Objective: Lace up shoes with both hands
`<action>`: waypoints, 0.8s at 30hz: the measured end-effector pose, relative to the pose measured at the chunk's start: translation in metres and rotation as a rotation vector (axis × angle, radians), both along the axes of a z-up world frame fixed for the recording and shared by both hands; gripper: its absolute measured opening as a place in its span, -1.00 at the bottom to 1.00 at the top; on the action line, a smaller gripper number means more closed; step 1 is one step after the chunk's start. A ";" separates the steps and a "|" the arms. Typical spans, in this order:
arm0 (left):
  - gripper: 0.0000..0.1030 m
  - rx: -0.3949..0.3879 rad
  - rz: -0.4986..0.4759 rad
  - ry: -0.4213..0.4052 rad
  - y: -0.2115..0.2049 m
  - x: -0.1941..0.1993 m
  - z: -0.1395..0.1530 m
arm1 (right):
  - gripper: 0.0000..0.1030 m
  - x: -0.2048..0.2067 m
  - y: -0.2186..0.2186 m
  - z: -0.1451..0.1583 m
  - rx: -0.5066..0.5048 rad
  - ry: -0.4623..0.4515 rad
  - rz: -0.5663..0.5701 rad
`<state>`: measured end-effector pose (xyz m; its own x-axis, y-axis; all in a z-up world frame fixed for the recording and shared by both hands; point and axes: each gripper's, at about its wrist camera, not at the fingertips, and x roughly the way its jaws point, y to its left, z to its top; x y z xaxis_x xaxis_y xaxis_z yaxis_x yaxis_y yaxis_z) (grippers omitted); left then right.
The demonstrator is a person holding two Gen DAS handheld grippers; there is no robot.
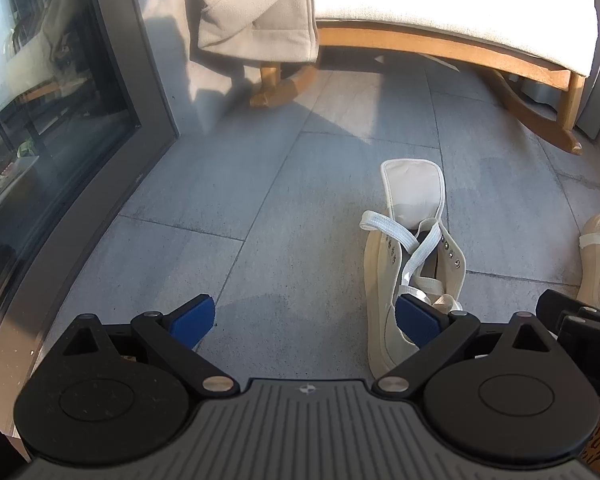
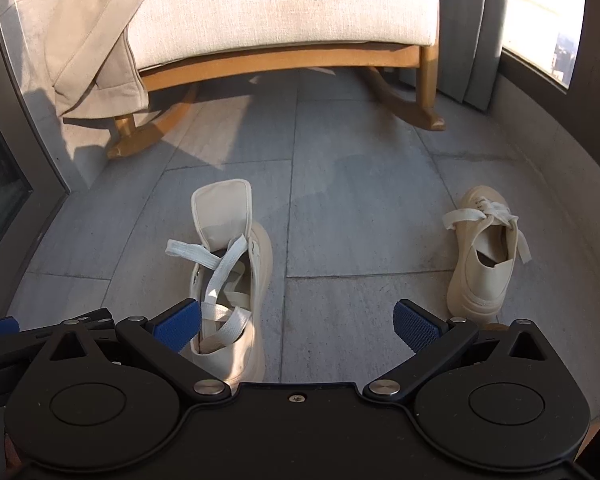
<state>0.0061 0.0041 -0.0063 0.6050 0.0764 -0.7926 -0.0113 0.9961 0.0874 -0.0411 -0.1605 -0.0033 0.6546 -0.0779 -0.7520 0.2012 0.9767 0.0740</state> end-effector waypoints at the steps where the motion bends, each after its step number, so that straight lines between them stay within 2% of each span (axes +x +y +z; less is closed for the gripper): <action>1: 0.91 -0.001 -0.002 -0.002 0.004 -0.004 -0.002 | 0.99 0.000 0.000 0.000 0.000 0.001 0.000; 24: 0.91 0.010 -0.006 0.028 0.002 -0.002 -0.005 | 0.99 0.003 0.002 -0.002 0.001 0.033 0.027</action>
